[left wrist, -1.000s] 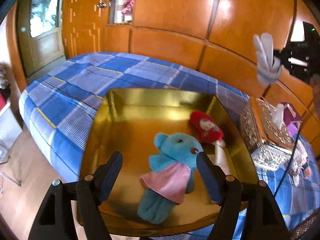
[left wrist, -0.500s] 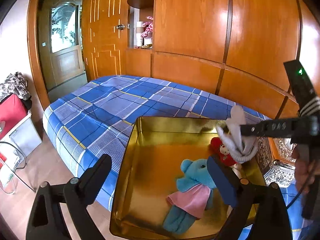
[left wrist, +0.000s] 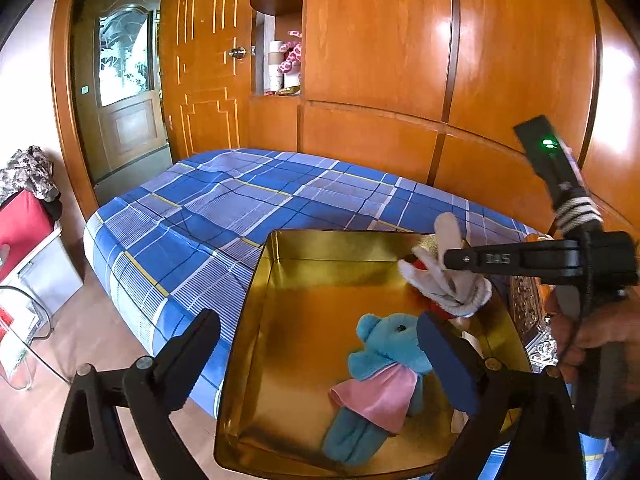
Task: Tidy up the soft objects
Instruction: 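Lower the white bunny into the gold tray and open the right tool, then withdraw both tools from the gold tray toward the tissue box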
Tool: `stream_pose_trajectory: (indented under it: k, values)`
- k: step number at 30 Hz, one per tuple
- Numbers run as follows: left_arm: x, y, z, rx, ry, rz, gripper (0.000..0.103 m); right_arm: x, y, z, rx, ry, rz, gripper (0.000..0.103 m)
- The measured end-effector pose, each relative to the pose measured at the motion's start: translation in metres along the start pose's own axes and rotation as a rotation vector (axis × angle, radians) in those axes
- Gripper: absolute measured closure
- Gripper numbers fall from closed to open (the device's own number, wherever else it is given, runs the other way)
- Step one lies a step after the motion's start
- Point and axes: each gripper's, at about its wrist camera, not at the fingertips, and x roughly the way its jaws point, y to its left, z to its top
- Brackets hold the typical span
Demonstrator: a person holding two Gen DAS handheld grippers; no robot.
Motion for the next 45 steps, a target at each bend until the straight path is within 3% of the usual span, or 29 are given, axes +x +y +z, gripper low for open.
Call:
stream_pose_trajectory:
  k: [10, 18, 24, 33, 45]
  values:
    - [0.003, 0.013, 0.001, -0.042, 0.0, 0.015, 0.003, 0.026, 0.045, -0.014, -0.216, 0.012, -0.157, 0.087]
    - [0.003, 0.035, 0.006, -0.095, -0.023, 0.066, 0.003, -0.004, 0.065, -0.028, -0.287, -0.112, -0.214, 0.063]
    - [0.002, 0.045, 0.009, -0.116, -0.033, 0.088, 0.003, -0.04, 0.069, -0.036, -0.282, -0.234, -0.272, 0.062]
    - [0.005, 0.042, 0.008, -0.108, -0.028, 0.085, 0.003, -0.078, 0.072, -0.041, -0.26, -0.331, -0.338, 0.062]
    - [0.0, 0.032, 0.007, -0.087, -0.037, 0.068, 0.003, -0.097, 0.077, -0.049, -0.27, -0.375, -0.365, 0.062]
